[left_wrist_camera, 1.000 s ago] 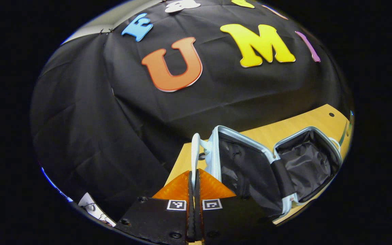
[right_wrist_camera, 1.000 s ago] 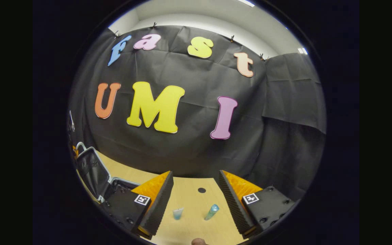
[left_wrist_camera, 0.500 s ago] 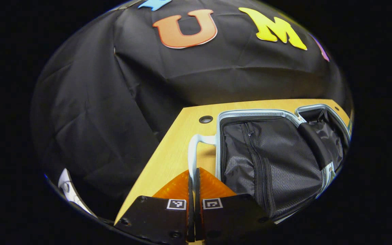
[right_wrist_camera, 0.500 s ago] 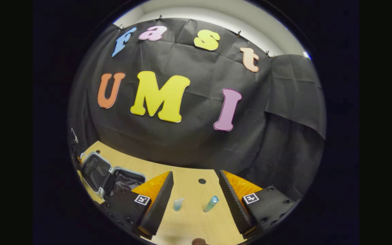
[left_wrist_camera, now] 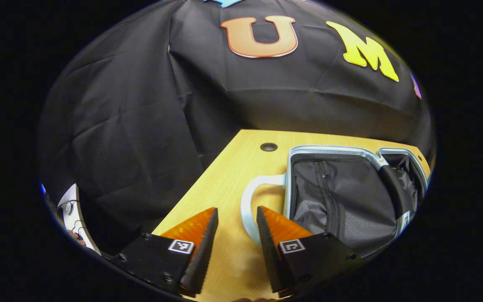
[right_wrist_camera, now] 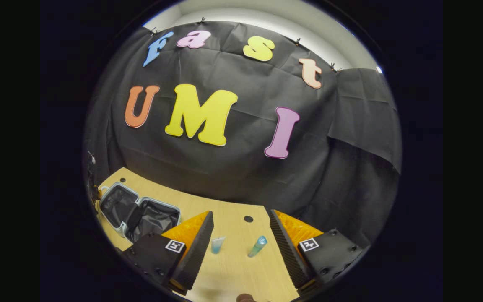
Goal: First open the suitcase, pack the skin care products into it, and then close the suitcase.
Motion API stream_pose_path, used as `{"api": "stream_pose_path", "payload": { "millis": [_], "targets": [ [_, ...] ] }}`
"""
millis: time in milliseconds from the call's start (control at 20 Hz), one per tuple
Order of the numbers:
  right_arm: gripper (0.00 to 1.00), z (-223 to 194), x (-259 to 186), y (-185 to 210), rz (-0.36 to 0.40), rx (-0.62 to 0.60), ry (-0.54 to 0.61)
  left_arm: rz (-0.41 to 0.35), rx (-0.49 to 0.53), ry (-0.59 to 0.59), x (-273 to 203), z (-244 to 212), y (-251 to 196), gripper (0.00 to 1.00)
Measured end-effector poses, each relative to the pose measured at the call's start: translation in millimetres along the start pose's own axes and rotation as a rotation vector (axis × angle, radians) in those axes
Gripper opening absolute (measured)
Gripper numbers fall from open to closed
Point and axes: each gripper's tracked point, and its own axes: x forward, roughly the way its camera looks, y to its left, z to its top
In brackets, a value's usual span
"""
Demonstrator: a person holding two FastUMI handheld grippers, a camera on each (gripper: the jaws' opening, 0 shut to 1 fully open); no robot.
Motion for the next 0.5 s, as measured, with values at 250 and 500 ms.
{"api": "stream_pose_path", "payload": {
  "millis": [250, 500],
  "targets": [
    [0.8, -19, 7, -32, 0.028, 0.035, -0.003, -0.005, 0.05, -0.119, -64, 55, -44, 0.92],
    [0.8, -38, 31, -84, 0.058, 0.026, -0.02, -0.047, 0.047, -0.157, -122, 85, -137, 0.99]
  ]
}}
